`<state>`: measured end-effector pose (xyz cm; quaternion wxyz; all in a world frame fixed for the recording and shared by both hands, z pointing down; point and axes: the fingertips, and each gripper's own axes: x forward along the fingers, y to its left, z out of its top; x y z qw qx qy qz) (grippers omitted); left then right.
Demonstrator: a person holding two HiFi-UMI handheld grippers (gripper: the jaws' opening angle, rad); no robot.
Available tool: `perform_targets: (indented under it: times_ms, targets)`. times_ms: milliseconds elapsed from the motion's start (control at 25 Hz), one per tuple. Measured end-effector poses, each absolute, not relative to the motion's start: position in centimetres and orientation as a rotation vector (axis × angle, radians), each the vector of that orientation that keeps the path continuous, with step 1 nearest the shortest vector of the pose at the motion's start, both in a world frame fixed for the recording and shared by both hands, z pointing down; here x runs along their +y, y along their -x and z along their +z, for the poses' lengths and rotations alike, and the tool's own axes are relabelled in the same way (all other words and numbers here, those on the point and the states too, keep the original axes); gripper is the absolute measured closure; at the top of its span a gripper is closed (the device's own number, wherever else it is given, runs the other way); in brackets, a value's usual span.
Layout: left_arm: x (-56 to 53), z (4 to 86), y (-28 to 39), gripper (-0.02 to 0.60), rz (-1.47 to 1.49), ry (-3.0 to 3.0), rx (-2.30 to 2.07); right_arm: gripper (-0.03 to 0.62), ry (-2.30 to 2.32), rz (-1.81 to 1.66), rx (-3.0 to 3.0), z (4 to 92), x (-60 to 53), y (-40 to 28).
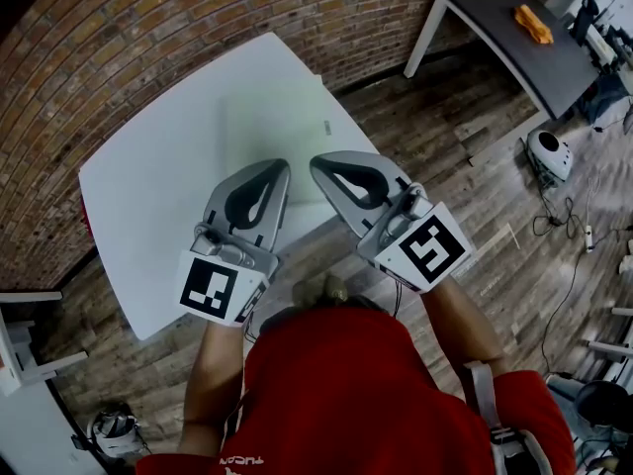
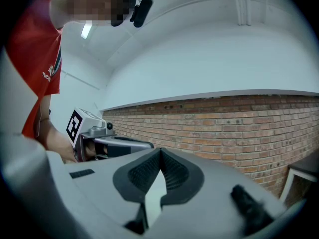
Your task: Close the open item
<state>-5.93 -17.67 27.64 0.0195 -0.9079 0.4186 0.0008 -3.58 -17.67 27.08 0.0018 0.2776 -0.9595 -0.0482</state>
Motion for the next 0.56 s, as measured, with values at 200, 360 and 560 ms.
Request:
perform_targets:
  times_ms: [200, 360, 560]
  targets:
    - [-17.50, 27.78, 5.88, 0.569, 0.000, 2.820, 1.296, 0.563, -0.863, -0.155, -3.011, 27.18, -17.46, 3.66]
    - [-17.47, 27.86, 5.89, 0.569, -0.003, 2.822, 1.295, 0.563, -0.862, -0.156, -3.012, 27.22, -17.44, 3.70]
    - [-17.53, 27.86, 5.88, 0.569, -0.001, 2.822, 1.294, 0.563, -0.864, -0.147, -3.006, 27.42, -17.50, 3.66]
